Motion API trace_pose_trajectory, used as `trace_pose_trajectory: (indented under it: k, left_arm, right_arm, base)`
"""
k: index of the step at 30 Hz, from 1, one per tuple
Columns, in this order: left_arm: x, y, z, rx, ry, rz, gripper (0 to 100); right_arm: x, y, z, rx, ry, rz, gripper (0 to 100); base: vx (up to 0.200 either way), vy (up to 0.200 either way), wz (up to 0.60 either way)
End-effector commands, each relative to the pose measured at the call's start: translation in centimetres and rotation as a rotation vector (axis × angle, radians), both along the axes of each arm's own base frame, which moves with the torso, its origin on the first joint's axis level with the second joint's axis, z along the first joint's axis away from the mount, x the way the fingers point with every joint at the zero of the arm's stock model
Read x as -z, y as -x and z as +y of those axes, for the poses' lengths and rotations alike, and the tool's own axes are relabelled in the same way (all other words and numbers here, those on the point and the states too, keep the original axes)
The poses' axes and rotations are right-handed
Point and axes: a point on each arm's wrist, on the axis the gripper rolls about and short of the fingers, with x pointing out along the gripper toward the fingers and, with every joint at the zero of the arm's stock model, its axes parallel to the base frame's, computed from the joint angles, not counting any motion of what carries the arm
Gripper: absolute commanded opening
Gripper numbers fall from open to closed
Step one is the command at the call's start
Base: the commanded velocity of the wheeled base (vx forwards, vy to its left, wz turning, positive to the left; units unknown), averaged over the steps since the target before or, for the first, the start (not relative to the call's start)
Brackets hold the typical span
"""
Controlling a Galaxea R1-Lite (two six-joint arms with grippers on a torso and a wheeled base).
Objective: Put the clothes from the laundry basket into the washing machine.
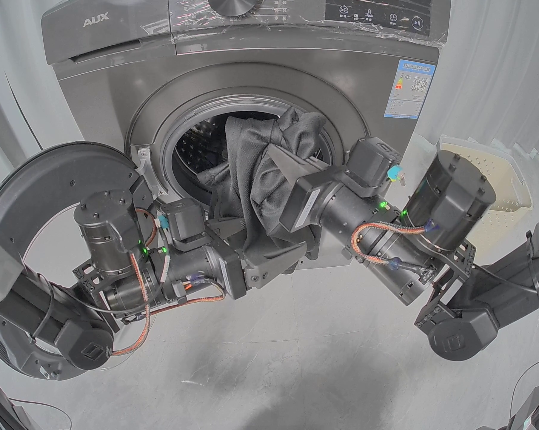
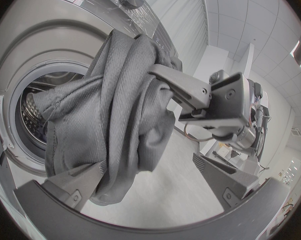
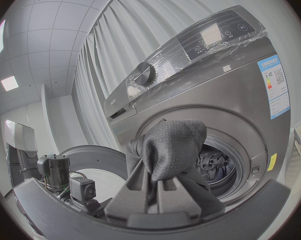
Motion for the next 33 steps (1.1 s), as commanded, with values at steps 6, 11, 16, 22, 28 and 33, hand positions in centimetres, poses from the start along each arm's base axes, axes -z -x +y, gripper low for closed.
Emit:
trace_pose_trajectory:
  k: [6,11,16,22,28,33]
  left_arm:
    - [0.6,-0.5,-0.3,-0.002,0.005,0.021,100]
    - [2.2,-0.8,-0.5,-0.003,-0.016,0.045,100]
    - [3.7,-1.6,-0.9,-0.012,-0.011,0.043,100]
    - [4.9,-2.5,-1.2,-0.047,-0.014,0.043,100]
    - [5.4,-3.5,-1.3,-0.079,-0.005,0.030,100]
    - [5.6,-4.9,-0.9,-0.137,0.007,0.009,100]
  right_arm:
    - [-0.3,0.0,-0.1,0.004,-0.003,-0.003,0]
    - [-0.3,0.0,-0.1,0.002,-0.004,-0.004,0]
    - [-0.4,-0.1,-0.1,0.004,-0.006,-0.005,0]
    - [-0.4,-0.1,0.0,0.002,-0.009,-0.008,0]
    - [-0.5,0.0,0.1,-0.001,-0.010,-0.009,0]
    - [-0.5,0.2,0.1,-0.004,-0.012,-0.010,0]
  base:
    - [0.000,0.000,0.00]
    - [0.000,0.000,0.00]
    - [0.000,0.000,0.00]
    - [0.000,0.000,0.00]
    - [0.000,0.000,0.00]
    - [0.000,0.000,0.00]
